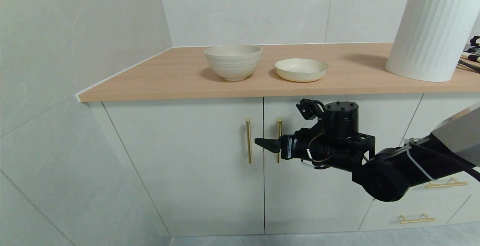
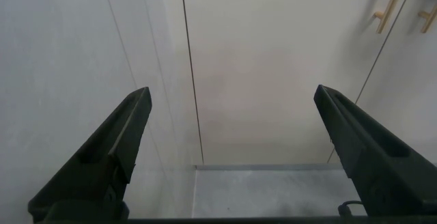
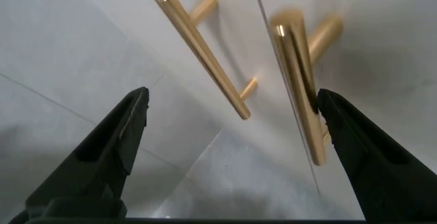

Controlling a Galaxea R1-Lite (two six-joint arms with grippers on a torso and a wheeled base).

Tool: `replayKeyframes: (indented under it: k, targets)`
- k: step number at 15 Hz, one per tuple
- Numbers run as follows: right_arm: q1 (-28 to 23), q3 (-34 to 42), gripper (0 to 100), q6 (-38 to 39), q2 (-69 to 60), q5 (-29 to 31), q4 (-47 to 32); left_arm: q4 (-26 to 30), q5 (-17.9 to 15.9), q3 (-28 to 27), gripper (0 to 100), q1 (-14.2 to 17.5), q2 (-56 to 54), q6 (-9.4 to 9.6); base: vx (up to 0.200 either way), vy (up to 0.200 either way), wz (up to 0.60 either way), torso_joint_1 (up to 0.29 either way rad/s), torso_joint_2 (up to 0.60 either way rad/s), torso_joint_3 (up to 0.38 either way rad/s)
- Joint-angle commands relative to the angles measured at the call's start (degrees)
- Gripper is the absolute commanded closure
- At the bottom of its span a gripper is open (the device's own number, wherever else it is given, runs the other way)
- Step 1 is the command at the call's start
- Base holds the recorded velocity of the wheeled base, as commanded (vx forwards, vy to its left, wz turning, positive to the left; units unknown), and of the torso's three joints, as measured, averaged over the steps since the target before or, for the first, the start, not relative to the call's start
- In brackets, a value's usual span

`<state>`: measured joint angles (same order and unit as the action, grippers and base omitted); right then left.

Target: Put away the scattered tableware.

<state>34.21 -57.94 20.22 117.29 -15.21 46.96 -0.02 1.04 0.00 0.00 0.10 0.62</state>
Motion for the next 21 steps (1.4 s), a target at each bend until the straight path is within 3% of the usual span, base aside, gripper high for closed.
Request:
replayKeyframes:
  k: [1, 13, 21]
  targets:
    - [0.33, 0.02, 0, 0.78, 0.66, 0.01, 0.15, -0.06, 0.02, 0.00, 0, 0.00, -0.01, -0.01, 0.000, 0.000, 0.00, 0.000, 0.00, 0.000]
    - [2.80, 1.25, 0, 4.74, -0.57, 0.01, 2.96, 0.02, 0.02, 0.00, 0, 0.00, -0.01, -0.01, 0.000, 0.000, 0.00, 0.000, 0.00, 0.000]
    - [5.78, 12.59, 0, 4.47, -12.43, -1.57, 2.61, -0.06, 0.02, 0.00, 0, 0.00, -0.01, -0.01, 0.000, 0.000, 0.00, 0.000, 0.00, 0.000]
